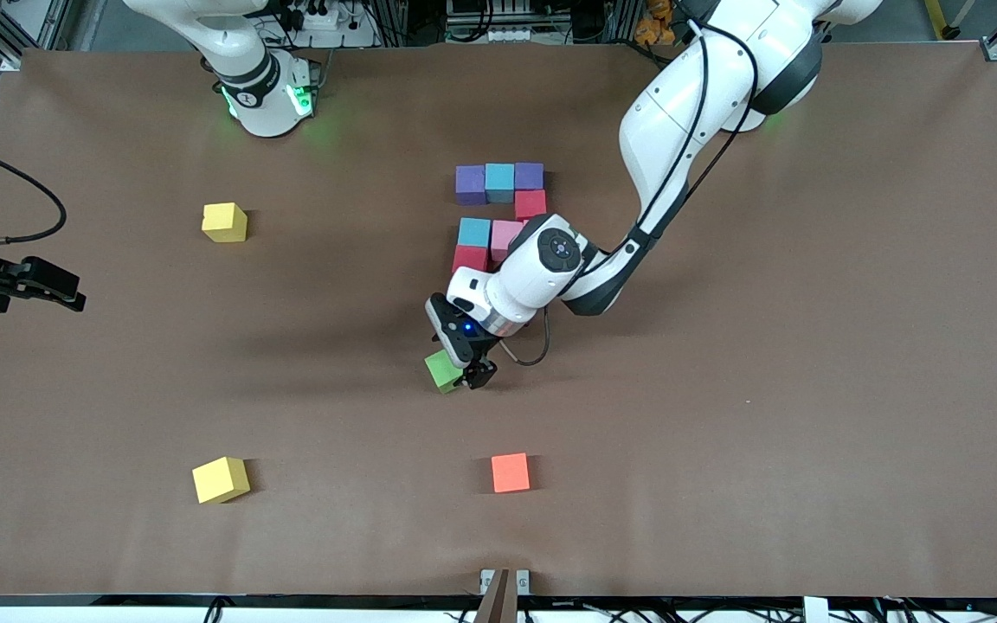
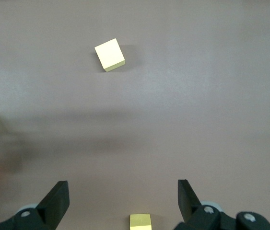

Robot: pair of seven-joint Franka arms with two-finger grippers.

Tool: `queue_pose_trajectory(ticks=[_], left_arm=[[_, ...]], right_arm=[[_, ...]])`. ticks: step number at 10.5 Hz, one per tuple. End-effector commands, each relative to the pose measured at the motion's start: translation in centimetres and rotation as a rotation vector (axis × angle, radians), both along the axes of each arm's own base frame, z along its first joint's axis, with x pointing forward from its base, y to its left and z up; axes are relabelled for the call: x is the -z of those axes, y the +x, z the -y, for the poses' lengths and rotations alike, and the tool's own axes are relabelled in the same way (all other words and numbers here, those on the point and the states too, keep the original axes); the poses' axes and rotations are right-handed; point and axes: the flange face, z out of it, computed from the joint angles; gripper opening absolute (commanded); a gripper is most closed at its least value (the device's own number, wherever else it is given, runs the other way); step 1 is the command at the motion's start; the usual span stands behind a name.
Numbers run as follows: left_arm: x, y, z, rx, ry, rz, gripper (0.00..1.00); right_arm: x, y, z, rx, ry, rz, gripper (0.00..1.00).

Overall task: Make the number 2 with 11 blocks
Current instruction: 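Grasp the green cube with the left gripper while the right gripper reaches yellow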

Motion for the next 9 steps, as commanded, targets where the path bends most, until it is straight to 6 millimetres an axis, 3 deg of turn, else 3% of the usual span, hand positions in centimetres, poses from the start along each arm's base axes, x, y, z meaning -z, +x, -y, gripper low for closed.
queue_pose_trajectory(ticks=[1,8,9], left_arm=[[0.3,0.3,0.5,0.007,-0.011,0.022,1.00],[1.6,0.2,0.8,0.007,-0.007,0.037,1.00],[1.7,0.5,0.4,0.015,0.003,0.050,0.69]], right_arm=[[-0.3,-0.3,0.2,0.015,-0.007,0.001,1.00],[-0.3,-0.4,0.9,0.026,-0.009,-0.003,1.00],[-0.3,-0.3,0.8,0.026,-0.009,0.000,1.00]])
